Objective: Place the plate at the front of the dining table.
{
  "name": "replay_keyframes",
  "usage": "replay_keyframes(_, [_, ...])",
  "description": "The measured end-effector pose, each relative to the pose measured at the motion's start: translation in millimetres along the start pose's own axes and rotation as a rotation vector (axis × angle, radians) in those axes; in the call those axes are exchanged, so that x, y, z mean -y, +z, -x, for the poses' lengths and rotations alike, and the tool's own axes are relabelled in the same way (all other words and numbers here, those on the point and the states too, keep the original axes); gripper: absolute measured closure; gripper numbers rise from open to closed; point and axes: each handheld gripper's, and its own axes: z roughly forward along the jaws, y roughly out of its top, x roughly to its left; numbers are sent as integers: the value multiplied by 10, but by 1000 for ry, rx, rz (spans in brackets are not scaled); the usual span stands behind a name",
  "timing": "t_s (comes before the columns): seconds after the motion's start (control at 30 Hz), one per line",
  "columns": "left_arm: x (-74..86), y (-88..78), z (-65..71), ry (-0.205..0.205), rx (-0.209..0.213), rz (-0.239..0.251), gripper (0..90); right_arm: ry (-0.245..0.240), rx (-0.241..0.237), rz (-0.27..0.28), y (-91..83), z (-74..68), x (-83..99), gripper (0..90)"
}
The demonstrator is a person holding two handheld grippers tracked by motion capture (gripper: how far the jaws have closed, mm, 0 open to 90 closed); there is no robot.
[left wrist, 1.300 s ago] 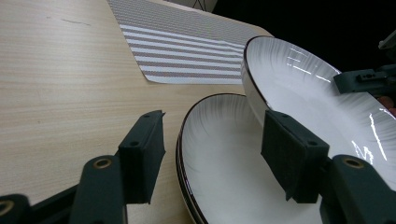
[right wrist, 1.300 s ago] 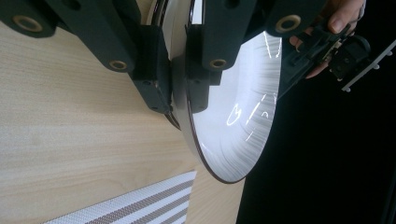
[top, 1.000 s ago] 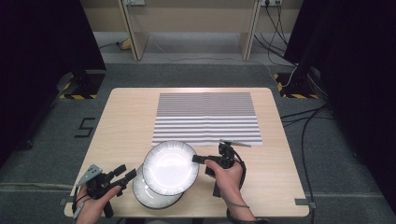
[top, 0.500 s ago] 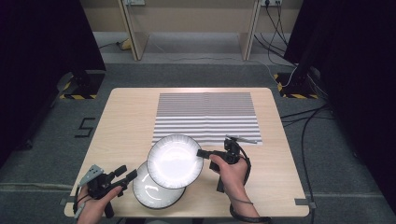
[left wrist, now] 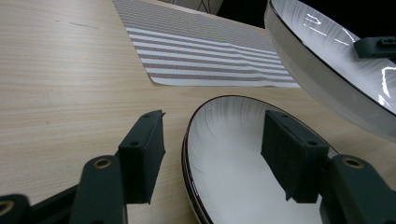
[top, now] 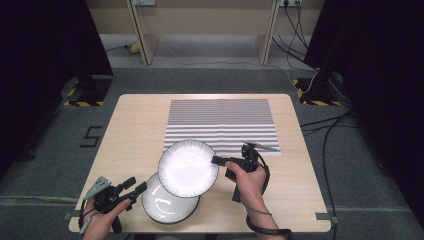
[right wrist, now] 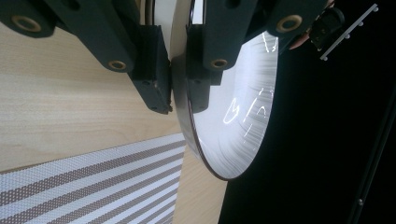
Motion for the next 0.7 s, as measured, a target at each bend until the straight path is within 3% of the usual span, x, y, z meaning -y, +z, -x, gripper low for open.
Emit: replay_keyframes(0.7, [18, 22, 19, 1, 6, -6, 388, 40, 0, 63, -134, 69, -230, 802])
